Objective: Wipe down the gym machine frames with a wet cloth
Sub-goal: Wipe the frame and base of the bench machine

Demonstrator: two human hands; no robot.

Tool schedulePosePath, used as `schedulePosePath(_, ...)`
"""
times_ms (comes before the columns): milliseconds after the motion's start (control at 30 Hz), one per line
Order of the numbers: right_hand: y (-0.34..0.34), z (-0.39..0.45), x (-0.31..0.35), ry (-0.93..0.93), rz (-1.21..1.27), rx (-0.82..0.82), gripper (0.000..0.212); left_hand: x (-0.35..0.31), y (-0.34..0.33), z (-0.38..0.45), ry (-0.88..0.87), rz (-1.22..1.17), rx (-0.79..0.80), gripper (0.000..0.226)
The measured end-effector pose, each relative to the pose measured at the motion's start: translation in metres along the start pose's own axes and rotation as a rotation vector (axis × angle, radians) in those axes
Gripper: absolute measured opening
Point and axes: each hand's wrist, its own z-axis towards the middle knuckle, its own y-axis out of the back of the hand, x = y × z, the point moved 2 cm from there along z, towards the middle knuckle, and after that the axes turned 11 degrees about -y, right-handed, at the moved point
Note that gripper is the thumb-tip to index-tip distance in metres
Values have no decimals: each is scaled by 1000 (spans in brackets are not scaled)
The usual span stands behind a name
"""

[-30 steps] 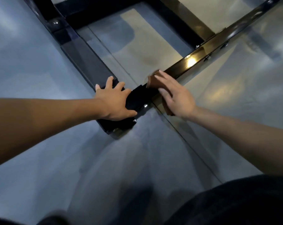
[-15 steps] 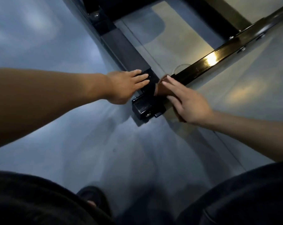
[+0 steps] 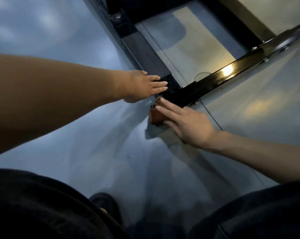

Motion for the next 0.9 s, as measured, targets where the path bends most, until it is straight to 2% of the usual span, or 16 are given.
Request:
schedulePosePath(67, 13, 8, -42, -98, 84, -31, 52, 2, 0, 1, -8, 24, 4, 82)
schedulePosePath(167, 37, 16, -108, -479, 57, -83, 50, 2, -3, 3, 3, 3, 10, 83)
schedulePosePath(233, 43, 19, -111, -593, 23, -73, 50, 4, -3, 3, -8, -7, 7, 84)
schedulePosePath(300, 38, 22, -74, -487, 95, -55, 50, 7, -1, 3, -17, -14, 7, 84)
schedulePosePath(400, 16, 12, -2, -163, 105, 36, 53, 7, -1, 4, -17, 16, 15, 82)
schedulePosePath(500, 7, 1, 6, -36, 7, 50, 55, 5, -5, 6, -13, -8, 9, 84)
schedulePosePath(600, 18, 9, -60, -188, 78, -31, 56, 5, -6, 5, -7, -26, -10, 88)
schedulePosePath(667, 33, 18, -107, -407, 62, -71, 53, 4, -7, 5, 4, -15, -16, 90)
schedulePosePath(733, 45, 24, -130, -619, 40, -62, 50, 4, -5, 6, -9, 51, -12, 87)
schedulePosePath(767, 48, 25, -127, -652, 40, -57, 49, 4, -3, 7, -16, 89, -7, 84)
schedulePosePath(833, 50, 21, -96, -593, 88, -52, 49, 3, 6, 9, -25, 118, -12, 80)
schedulePosePath(900, 40, 12, -51, -406, 127, -14, 51, 2, 16, 9, 2, 69, -22, 78)
